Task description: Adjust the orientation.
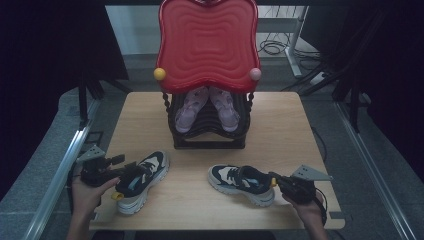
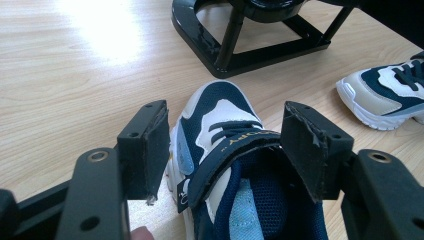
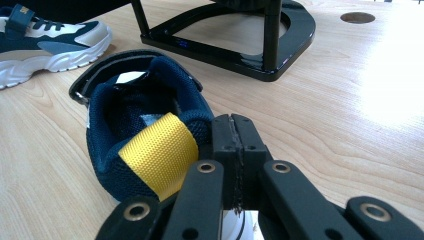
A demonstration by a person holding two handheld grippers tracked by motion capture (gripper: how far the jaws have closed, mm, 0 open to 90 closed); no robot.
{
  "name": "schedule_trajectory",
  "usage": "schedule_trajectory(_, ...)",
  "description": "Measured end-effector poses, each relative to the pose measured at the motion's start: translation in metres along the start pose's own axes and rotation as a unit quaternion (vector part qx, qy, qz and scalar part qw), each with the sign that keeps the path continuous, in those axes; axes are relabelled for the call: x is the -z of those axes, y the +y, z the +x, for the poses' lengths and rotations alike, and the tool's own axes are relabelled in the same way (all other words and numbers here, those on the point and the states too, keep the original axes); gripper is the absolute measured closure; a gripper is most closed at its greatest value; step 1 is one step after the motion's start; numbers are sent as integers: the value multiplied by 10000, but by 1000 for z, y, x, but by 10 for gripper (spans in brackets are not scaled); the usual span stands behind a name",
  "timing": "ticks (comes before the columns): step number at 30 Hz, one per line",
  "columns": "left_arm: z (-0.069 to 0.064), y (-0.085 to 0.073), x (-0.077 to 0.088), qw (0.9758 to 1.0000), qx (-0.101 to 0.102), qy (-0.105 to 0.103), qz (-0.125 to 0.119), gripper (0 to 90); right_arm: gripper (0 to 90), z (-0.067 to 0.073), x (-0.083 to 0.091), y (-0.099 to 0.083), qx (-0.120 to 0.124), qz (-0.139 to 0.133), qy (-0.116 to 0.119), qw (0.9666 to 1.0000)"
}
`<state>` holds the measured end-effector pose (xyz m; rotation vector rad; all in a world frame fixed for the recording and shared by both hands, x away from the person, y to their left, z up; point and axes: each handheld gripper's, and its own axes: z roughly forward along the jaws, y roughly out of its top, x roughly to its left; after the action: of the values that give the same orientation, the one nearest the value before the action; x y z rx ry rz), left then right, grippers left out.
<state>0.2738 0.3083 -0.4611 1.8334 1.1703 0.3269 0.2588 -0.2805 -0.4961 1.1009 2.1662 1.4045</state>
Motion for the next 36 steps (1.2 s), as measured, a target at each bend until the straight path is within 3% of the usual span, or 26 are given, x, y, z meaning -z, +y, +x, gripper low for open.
schedule_trajectory(36, 1, -1, 0, 10000, 19, -2, 31, 365, 892, 30, 20, -11, 105, 114, 87, 9998)
